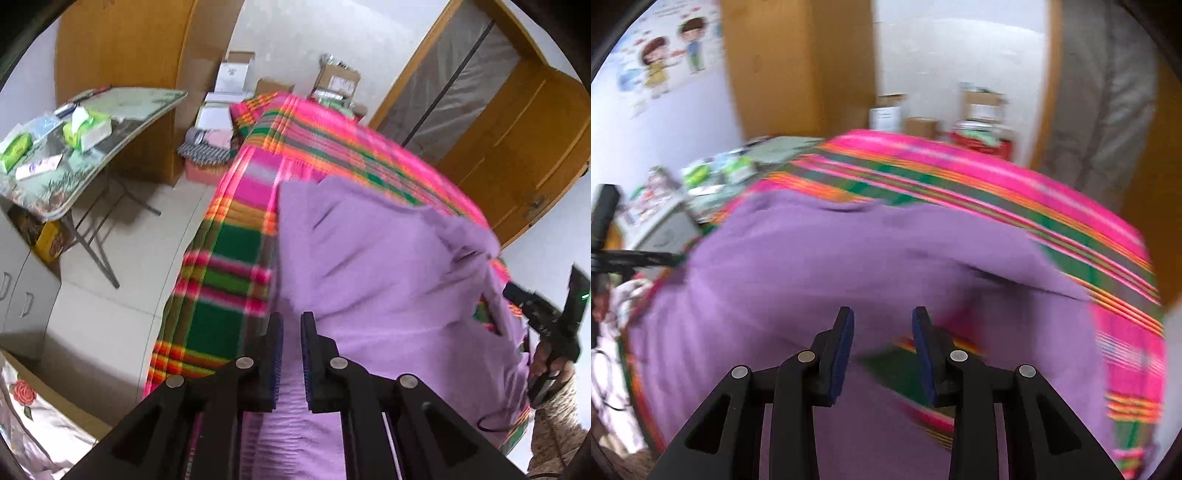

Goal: Fold clothes

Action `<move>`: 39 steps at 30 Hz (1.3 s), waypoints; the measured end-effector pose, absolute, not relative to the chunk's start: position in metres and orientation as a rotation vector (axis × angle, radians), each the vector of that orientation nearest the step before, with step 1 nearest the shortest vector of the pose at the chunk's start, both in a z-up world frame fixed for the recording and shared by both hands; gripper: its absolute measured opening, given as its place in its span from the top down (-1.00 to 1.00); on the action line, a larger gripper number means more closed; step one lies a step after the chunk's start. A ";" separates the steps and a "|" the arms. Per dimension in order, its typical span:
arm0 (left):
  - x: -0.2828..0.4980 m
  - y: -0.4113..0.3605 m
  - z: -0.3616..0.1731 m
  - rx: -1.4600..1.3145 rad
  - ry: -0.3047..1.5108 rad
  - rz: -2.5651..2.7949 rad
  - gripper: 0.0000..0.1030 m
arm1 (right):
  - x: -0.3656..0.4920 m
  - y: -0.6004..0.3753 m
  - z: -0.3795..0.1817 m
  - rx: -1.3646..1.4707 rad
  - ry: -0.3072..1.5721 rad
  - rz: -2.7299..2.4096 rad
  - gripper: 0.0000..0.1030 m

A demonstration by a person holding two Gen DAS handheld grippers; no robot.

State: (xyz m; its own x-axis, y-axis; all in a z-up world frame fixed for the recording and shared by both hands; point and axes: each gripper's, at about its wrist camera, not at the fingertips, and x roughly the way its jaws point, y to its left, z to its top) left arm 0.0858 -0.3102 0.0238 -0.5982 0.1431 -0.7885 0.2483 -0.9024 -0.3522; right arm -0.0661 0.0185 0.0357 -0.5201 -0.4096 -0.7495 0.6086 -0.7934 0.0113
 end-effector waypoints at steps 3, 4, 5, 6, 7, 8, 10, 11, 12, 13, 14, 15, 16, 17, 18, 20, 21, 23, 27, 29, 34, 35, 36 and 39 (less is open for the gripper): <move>0.082 -0.299 0.041 1.365 0.619 -2.707 0.76 | -0.078 0.067 0.031 1.118 0.314 -2.400 0.19; 0.079 -0.292 0.046 1.369 0.599 -2.733 0.67 | -0.080 0.082 0.029 1.143 0.304 -2.430 0.19; 0.075 -0.285 0.052 1.373 0.579 -2.758 0.62 | -0.083 0.099 0.028 1.164 0.294 -2.468 0.18; 0.067 -0.272 0.055 1.392 0.550 -2.791 0.53 | -0.085 0.114 0.026 1.183 0.282 -2.501 0.17; 0.060 -0.259 0.057 1.412 0.519 -2.824 0.51 | -0.087 0.129 0.024 1.207 0.266 -2.520 0.16; 0.052 -0.246 0.060 1.431 0.487 -2.856 0.50 | -0.090 0.142 0.021 1.236 0.245 -2.527 0.11; 0.033 -0.217 0.062 1.491 0.436 -2.916 0.49 | -0.094 0.162 0.016 1.285 0.202 -2.530 0.01; 0.024 -0.200 0.063 1.525 0.408 -2.942 0.49 | -0.095 0.169 0.014 1.299 0.187 -2.544 0.01; 0.015 -0.184 0.063 1.560 0.379 -2.966 0.48 | -0.095 0.177 0.011 1.311 0.177 -2.566 0.00; 0.005 -0.164 0.062 1.604 0.321 -2.991 0.48 | -0.096 0.184 0.008 1.324 0.163 -2.575 0.00; -0.002 -0.147 0.059 1.633 0.272 -3.002 0.48 | -0.097 0.191 0.004 1.338 0.144 -2.571 0.00; -0.009 -0.131 0.057 1.661 0.223 -3.012 0.48 | -0.098 0.196 0.001 1.351 0.127 -2.565 -0.01; -0.016 -0.115 0.055 1.689 0.172 -3.021 0.48 | -0.099 0.199 -0.002 1.364 0.111 -2.559 -0.01; -0.021 -0.103 0.053 1.706 0.142 -3.029 0.48 | -0.100 0.203 -0.005 1.376 0.095 -2.552 -0.01; -0.027 -0.092 0.052 1.723 0.112 -3.037 0.48 | -0.100 0.206 -0.007 1.385 0.082 -2.542 -0.01; -0.037 -0.071 0.048 1.750 0.042 -3.051 0.48 | -0.097 0.207 -0.012 1.382 0.076 -2.502 -0.01; -0.043 -0.062 0.045 1.763 0.001 -3.036 0.48 | -0.097 0.205 -0.014 1.382 0.077 -2.485 -0.01; -0.052 -0.050 0.040 1.775 -0.057 -2.976 0.48 | -0.096 0.201 -0.017 1.386 0.077 -2.466 -0.01; -0.071 -0.033 0.023 1.794 -0.140 -2.899 0.48 | -0.091 0.197 -0.020 1.353 0.042 -2.452 0.00; -0.078 -0.033 0.016 1.811 -0.149 -2.859 0.48 | -0.090 0.197 -0.020 1.343 0.044 -2.445 0.21; -0.086 -0.040 0.003 1.864 -0.093 -2.823 0.48 | -0.091 0.196 -0.013 1.289 0.061 -2.416 0.88; -0.087 -0.041 0.003 1.871 -0.083 -2.822 0.48 | -0.090 0.197 -0.009 1.270 0.053 -2.411 0.89; -0.088 -0.043 0.002 1.875 -0.068 -2.819 0.56 | -0.090 0.198 -0.004 1.246 0.047 -2.409 0.89; -0.086 -0.047 0.006 1.853 -0.062 -2.835 0.75 | -0.092 0.207 0.013 1.178 0.030 -2.439 0.89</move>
State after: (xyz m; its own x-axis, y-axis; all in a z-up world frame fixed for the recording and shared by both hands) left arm -0.0858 -0.0468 0.0061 -0.3803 0.1844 -0.9063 -0.2239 -0.9691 -0.1032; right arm -0.0922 0.2073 0.0134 -0.5468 -0.3688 -0.7517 0.3869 -0.9075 0.1638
